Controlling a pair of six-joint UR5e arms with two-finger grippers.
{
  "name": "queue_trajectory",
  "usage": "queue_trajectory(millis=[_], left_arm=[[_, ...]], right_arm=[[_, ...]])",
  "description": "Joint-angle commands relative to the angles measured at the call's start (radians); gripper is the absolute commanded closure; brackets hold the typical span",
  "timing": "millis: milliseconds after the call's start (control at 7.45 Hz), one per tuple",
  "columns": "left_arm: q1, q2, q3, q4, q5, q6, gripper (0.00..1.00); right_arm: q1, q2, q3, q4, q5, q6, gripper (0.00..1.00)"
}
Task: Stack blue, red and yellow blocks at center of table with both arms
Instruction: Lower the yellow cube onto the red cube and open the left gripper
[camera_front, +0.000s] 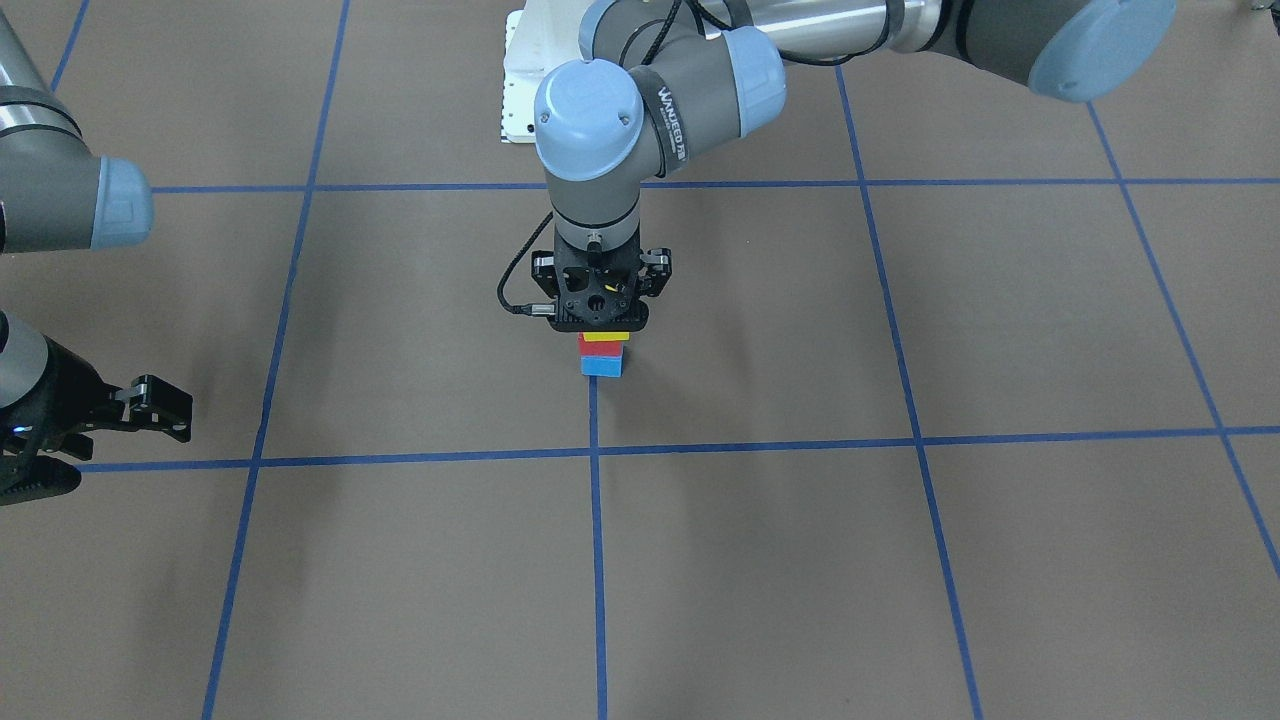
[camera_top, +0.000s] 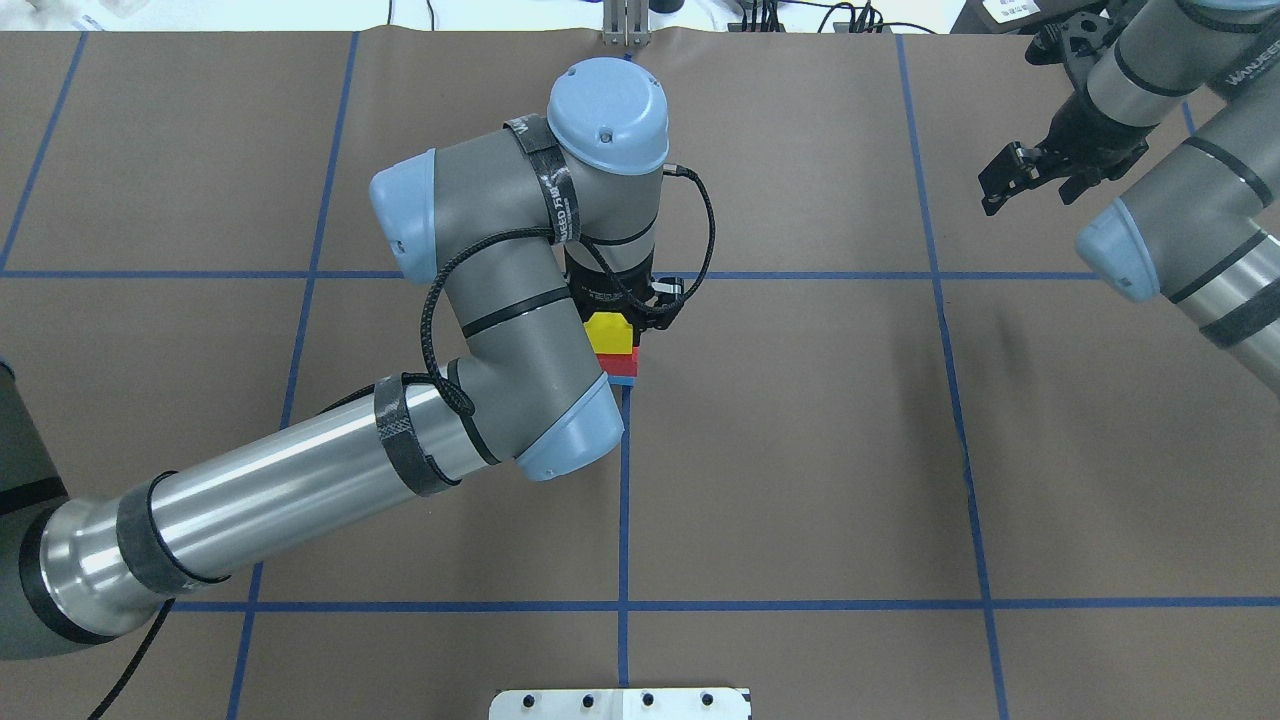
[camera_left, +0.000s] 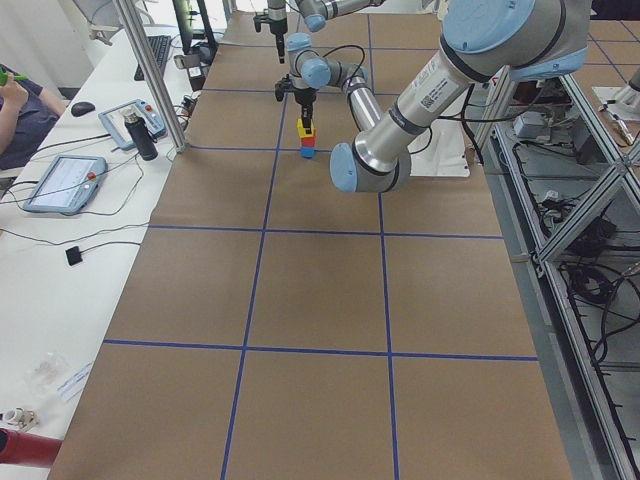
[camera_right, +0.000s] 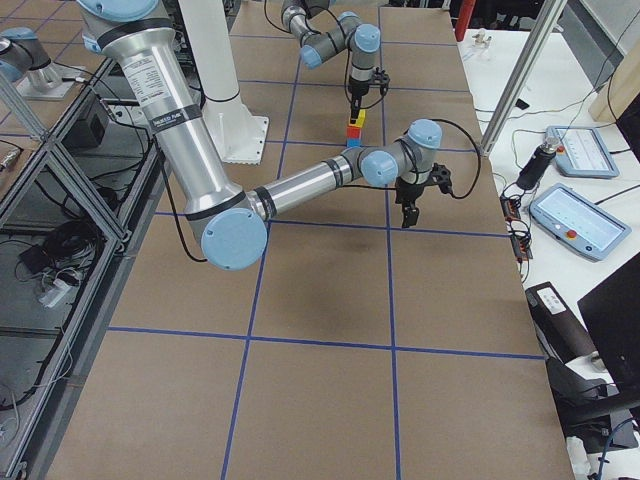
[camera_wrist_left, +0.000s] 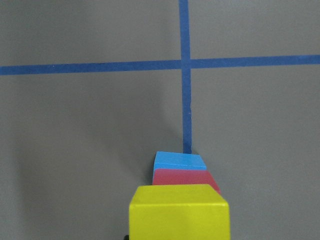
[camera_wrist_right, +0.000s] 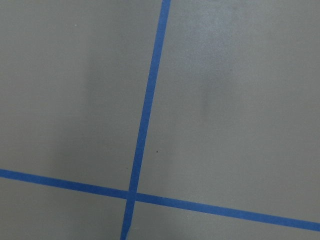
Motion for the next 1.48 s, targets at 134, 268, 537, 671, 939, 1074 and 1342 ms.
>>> queue_trajectory(millis=[134,268,537,671,939,1074,1342], left_arm=[[0.0,0.0,-0.015,0.005,-0.023,0.0,0.82],[0.0,0.0,-0.015,0.005,-0.023,0.0,0.82],[0.0,0.003,-0.017,0.003,-0.023,0.0,0.82],[0.0,0.003,-0.017,0.003,-0.023,0.0,0.82],[0.0,0.003,-0.015,-0.006,-0.023,-0.015,0.48],[0.0,0.025,-0.017,-0.061,-0.021,-0.053,0.0],[0.005,0.04,-0.017,-0.109,-0.021,-0.086,0.0]], right_arm=[[0.008,0.0,-0.003,-0.001,0.0,-0.005,0.01],[0.008,0.0,-0.004,-0.001,0.0,-0.007,0.01],[0.009,0.0,-0.004,-0.001,0.0,-0.007,0.01],[0.009,0.0,-0.004,0.0,0.0,-0.007,0.01],[0.009,0.0,-0.004,-0.001,0.002,-0.005,0.01],[0.009,0.0,-0.004,0.0,0.002,-0.005,0.01],[0.011,0.0,-0.006,-0.001,0.002,-0.007,0.01]])
